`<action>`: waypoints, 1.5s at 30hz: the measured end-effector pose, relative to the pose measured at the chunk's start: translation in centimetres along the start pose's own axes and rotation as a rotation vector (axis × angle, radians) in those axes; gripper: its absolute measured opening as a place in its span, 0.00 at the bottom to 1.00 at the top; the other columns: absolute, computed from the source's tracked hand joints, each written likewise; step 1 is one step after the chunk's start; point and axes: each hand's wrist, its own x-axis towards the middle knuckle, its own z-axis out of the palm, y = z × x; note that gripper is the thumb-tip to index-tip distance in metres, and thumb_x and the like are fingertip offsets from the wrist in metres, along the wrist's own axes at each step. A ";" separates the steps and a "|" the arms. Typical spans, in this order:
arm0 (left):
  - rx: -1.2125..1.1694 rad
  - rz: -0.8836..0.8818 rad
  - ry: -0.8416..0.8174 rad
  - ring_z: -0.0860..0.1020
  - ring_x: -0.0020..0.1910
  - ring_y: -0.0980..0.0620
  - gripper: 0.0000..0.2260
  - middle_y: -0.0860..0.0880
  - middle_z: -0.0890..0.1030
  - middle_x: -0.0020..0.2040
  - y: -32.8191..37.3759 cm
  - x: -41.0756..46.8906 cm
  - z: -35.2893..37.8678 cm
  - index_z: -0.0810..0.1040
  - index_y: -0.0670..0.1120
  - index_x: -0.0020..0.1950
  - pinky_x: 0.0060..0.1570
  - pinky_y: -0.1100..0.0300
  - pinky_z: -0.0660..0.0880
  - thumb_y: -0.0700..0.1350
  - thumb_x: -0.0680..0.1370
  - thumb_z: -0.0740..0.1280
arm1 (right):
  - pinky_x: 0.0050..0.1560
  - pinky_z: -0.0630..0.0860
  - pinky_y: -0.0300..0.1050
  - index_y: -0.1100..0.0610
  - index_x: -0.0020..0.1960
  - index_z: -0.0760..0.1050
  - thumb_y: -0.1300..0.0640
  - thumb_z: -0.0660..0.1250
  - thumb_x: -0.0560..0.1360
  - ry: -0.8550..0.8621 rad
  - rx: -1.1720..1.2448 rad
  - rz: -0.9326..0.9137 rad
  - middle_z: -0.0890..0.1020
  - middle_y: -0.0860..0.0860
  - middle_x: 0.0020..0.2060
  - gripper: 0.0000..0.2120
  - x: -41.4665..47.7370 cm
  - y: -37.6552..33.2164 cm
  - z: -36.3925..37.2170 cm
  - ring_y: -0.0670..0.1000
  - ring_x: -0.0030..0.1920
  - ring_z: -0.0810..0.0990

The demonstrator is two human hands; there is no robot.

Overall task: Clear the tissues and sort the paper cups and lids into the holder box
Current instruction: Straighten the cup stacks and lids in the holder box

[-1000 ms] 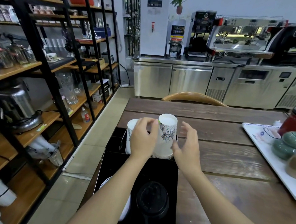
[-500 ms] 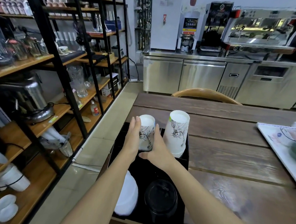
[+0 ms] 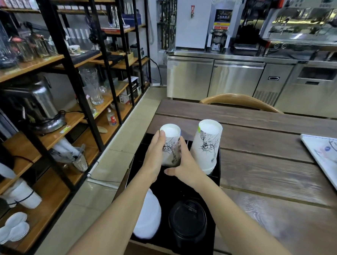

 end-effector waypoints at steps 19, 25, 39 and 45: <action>0.452 -0.138 -0.056 0.73 0.62 0.52 0.15 0.49 0.76 0.58 -6.1 -9.0 0.8 0.73 0.43 0.65 0.58 0.62 0.67 0.44 0.79 0.61 | 0.67 0.65 0.46 0.60 0.71 0.63 0.51 0.65 0.75 0.168 -0.217 0.342 0.71 0.55 0.69 0.28 -10.5 3.4 0.3 0.54 0.69 0.68; 0.478 -0.226 -0.086 0.70 0.59 0.54 0.16 0.49 0.74 0.66 -6.6 -10.4 0.9 0.70 0.45 0.68 0.55 0.62 0.65 0.46 0.82 0.56 | 0.68 0.68 0.50 0.58 0.73 0.60 0.44 0.63 0.76 0.207 -0.053 0.459 0.71 0.55 0.69 0.31 -12.0 4.5 1.1 0.55 0.68 0.70; 0.540 -0.395 -0.096 0.74 0.57 0.47 0.19 0.49 0.76 0.59 -7.9 -11.2 1.3 0.68 0.50 0.64 0.60 0.45 0.73 0.58 0.79 0.51 | 0.55 0.74 0.48 0.60 0.62 0.69 0.56 0.57 0.80 0.116 -0.047 0.503 0.78 0.56 0.56 0.13 -11.8 4.8 1.0 0.54 0.54 0.76; 0.609 -0.445 -0.074 0.74 0.57 0.43 0.21 0.45 0.74 0.61 -8.1 -10.9 1.7 0.63 0.47 0.66 0.58 0.41 0.74 0.58 0.79 0.50 | 0.51 0.70 0.46 0.59 0.67 0.65 0.55 0.55 0.81 0.057 -0.024 0.514 0.75 0.55 0.59 0.16 -11.1 4.4 0.0 0.53 0.55 0.74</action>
